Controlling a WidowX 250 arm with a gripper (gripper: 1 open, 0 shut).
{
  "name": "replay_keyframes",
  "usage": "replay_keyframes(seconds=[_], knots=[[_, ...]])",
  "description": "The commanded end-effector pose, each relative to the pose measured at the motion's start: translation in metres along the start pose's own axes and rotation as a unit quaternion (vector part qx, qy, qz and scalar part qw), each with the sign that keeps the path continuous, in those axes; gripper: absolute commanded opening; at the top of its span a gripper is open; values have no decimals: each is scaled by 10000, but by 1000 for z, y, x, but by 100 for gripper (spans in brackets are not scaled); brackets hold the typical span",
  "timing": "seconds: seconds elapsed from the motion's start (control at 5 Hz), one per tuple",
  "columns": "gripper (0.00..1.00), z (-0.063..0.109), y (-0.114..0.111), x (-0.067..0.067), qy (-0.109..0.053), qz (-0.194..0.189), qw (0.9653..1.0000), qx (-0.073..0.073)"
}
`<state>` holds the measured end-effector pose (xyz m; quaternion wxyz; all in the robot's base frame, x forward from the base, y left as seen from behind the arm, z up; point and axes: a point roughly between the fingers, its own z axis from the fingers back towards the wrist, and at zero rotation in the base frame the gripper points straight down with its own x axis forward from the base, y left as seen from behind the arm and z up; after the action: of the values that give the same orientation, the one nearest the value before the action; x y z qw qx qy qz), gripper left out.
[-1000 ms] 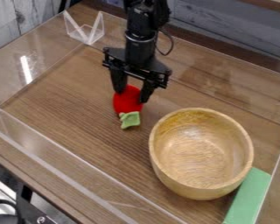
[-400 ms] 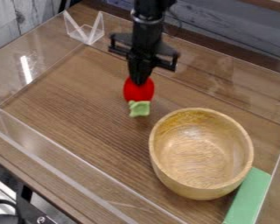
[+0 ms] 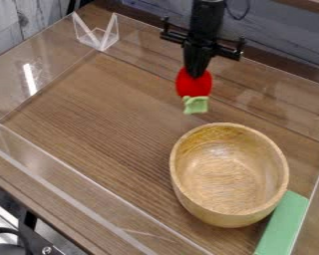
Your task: Move the red object to the right side of the table
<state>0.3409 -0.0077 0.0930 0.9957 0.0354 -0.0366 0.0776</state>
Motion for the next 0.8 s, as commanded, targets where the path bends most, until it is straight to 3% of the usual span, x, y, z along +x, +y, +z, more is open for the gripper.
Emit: replay_keyframes(seconds=[0.0, 0.4, 0.6], knots=[[0, 19, -4, 18, -344, 45, 9994, -56], [0, 32, 6, 27, -444, 205, 9988, -92], [0, 37, -16, 28, -518, 80, 9984, -195]])
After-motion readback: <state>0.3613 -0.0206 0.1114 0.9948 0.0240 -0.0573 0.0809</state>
